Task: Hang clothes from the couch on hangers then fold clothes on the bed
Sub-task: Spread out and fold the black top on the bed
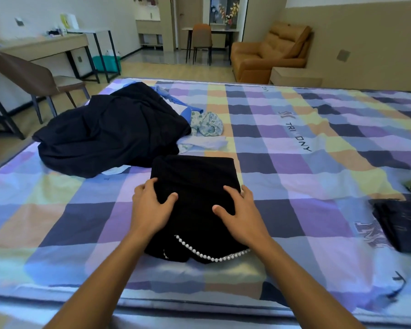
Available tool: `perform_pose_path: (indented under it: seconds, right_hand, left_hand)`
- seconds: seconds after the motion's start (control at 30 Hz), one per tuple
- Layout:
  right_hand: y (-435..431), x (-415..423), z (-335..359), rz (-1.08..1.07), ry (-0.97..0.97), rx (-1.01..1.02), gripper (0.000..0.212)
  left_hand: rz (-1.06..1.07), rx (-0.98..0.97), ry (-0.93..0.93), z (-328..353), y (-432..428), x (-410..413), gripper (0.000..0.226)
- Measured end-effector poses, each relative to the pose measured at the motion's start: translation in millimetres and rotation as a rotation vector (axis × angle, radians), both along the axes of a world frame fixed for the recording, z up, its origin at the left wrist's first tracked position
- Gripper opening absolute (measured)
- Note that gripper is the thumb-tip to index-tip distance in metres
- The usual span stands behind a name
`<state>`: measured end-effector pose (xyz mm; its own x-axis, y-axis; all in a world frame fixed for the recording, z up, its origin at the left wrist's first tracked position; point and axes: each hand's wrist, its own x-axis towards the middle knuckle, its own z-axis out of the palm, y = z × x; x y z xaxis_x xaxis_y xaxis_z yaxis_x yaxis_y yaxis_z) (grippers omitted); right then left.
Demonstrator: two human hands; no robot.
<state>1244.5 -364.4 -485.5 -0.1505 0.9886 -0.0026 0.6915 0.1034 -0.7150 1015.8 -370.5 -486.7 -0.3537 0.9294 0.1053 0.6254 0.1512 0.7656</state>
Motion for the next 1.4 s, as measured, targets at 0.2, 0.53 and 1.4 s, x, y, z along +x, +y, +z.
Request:
perform_pose_path:
  seconds: [0.2, 0.53, 1.4]
  right_hand:
    - [1, 13, 15, -0.035, 0.282, -0.184, 0.072]
    - [13, 29, 39, 0.091, 0.438, -0.273, 0.099]
    - [-22, 605, 115, -0.607, -0.182, -0.189, 0.058]
  left_hand:
    - [-0.18, -0.163, -0.322, 23, -7, -9, 0.088]
    - [-0.365, -0.165, -0.559, 52, -6, 18, 0.08]
    - [-0.929, -0.356, -0.514, 58, 58, 616, 0.109]
